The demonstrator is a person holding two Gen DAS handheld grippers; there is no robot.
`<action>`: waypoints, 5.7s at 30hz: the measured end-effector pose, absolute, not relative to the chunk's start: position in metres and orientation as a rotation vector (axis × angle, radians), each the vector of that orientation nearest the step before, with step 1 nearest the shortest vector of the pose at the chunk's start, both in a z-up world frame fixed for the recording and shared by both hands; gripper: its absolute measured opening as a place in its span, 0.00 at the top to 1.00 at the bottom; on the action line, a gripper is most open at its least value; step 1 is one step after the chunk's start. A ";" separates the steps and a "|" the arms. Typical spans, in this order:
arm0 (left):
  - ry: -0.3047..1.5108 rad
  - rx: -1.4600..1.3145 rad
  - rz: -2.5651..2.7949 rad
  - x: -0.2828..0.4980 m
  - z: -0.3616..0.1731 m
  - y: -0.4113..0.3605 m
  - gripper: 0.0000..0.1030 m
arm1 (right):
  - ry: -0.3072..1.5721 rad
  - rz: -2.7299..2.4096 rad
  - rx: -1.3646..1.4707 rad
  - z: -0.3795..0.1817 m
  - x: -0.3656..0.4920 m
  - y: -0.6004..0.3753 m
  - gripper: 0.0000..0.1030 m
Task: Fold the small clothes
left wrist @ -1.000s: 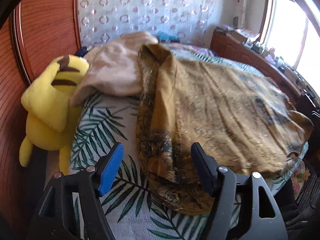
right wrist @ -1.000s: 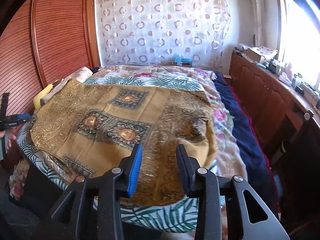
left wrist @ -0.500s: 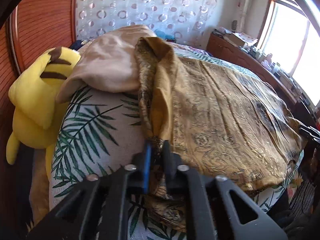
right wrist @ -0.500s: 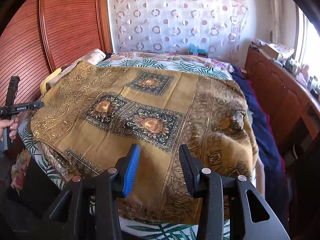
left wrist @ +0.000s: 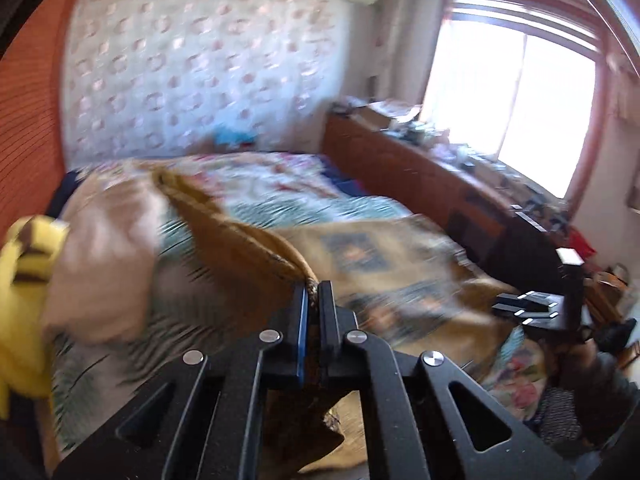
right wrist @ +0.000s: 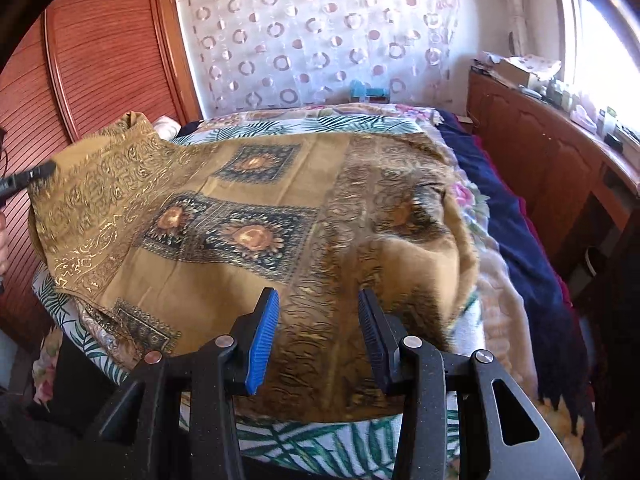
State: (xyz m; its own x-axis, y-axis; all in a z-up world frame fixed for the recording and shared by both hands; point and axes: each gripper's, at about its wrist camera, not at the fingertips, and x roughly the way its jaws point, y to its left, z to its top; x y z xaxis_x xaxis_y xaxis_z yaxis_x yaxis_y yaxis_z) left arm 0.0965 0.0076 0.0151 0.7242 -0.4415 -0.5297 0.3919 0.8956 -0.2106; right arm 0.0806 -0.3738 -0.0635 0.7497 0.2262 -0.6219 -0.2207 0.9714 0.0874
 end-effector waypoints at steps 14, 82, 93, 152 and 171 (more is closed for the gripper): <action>0.562 0.041 -0.762 0.139 0.072 -0.162 0.95 | 0.622 0.218 0.040 -0.061 0.046 -0.390 0.59; 0.790 0.113 -0.333 0.137 -0.079 -0.067 0.24 | 0.722 0.433 -0.512 -0.072 0.156 -0.261 0.29; 0.601 0.013 -0.327 0.098 -0.034 -0.050 0.24 | 0.810 0.418 -0.600 -0.085 0.194 -0.250 0.28; 0.637 0.032 -0.422 0.080 -0.044 -0.094 0.24 | 0.992 0.420 -0.228 -0.072 0.195 -0.321 0.93; 0.658 0.053 -0.443 0.078 -0.045 -0.106 0.24 | 0.839 0.316 -0.011 -0.047 0.067 -0.408 0.95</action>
State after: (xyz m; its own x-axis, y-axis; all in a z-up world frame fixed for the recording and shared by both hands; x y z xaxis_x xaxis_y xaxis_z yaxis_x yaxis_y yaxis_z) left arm 0.0783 -0.1056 -0.0450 0.7016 -0.3815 -0.6019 0.4146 0.9055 -0.0907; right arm 0.0673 -0.4083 -0.0473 0.6240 0.2708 -0.7330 -0.2796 0.9533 0.1142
